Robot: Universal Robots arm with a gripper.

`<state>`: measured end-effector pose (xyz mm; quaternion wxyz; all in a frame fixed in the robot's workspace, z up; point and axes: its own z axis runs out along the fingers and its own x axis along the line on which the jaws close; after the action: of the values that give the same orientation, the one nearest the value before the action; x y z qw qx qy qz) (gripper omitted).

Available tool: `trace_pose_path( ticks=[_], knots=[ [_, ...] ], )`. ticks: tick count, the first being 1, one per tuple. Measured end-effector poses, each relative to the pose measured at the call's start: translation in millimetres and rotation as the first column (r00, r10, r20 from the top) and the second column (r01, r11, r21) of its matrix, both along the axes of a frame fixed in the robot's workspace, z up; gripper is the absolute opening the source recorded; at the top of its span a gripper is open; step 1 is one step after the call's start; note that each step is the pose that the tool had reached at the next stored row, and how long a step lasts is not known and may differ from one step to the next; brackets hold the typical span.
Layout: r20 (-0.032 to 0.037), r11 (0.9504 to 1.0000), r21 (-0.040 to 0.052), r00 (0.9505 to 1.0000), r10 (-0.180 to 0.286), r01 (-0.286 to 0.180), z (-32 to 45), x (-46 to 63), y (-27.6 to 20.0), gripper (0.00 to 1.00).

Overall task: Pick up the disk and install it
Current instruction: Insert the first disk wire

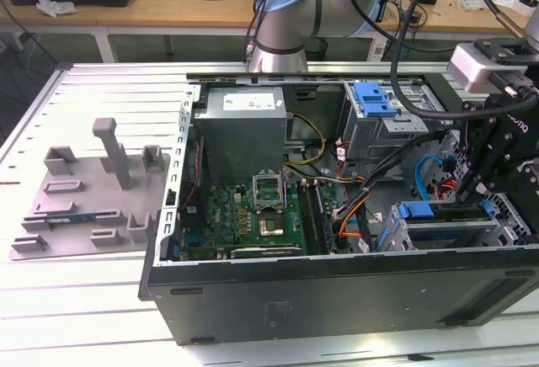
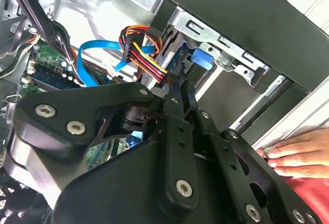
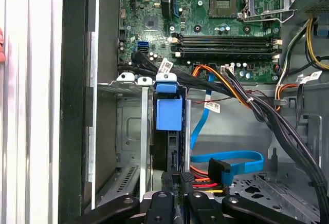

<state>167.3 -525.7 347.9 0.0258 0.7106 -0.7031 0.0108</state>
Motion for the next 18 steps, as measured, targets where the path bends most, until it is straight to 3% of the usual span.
trace_pose_path(
  ticks=[18],
  knots=[
    [0.0025, 0.9994, 0.0, 0.9994, -0.034, 0.034, -0.6, 1.4, 1.2, 0.17]
  ],
)
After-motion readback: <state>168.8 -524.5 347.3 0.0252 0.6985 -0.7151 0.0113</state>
